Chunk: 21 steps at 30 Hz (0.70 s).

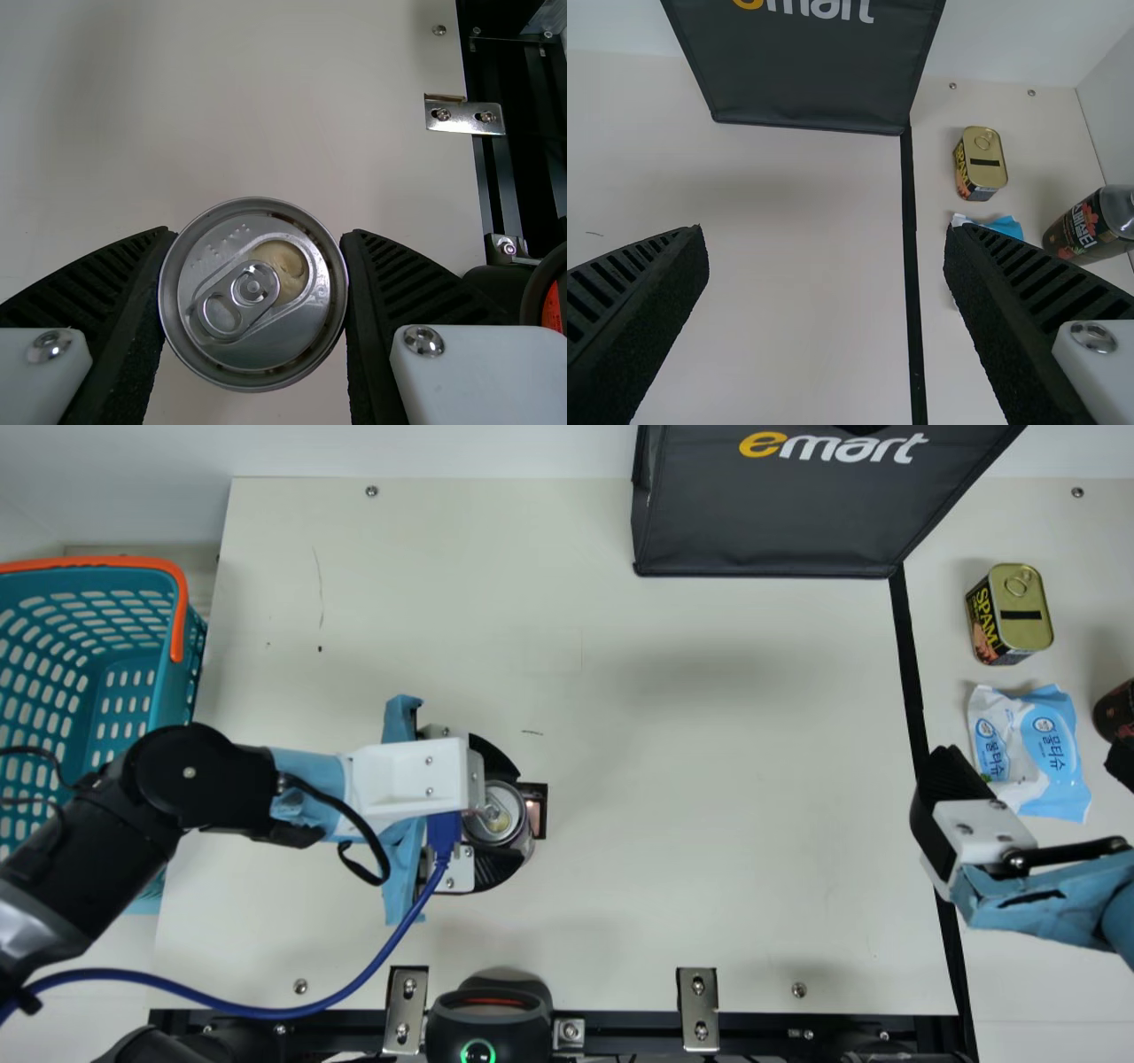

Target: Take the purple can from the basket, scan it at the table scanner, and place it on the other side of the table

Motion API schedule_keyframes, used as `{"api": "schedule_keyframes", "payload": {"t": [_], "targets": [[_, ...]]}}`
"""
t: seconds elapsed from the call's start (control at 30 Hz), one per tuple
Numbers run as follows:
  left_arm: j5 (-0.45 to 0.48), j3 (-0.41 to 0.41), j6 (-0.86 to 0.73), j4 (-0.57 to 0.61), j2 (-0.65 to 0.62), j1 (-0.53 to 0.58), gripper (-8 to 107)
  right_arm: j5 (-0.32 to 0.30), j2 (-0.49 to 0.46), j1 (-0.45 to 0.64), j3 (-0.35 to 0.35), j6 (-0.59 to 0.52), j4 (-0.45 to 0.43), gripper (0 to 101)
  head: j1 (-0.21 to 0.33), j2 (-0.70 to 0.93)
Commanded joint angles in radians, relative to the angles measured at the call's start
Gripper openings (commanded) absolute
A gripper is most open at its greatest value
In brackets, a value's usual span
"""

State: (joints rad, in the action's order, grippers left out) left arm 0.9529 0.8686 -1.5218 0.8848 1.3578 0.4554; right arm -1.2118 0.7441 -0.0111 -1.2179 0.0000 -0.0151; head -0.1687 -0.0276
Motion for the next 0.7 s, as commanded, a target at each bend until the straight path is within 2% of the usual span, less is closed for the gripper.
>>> {"api": "schedule_keyframes", "payload": {"t": [0.0,0.5,0.67], "targets": [[0.001,-0.002,-0.004,0.000,0.001,-0.001,39,0.000,0.000,0.000,0.000,0.000,0.000,95,0.030,0.000],[0.008,-0.018,-0.027,0.016,0.000,-0.007,89,0.000,0.000,0.000,0.000,0.000,0.000,95,0.030,0.000],[0.000,-0.015,0.006,0.019,-0.015,-0.006,90,0.000,0.000,0.000,0.000,0.000,0.000,95,0.030,0.000]]}}
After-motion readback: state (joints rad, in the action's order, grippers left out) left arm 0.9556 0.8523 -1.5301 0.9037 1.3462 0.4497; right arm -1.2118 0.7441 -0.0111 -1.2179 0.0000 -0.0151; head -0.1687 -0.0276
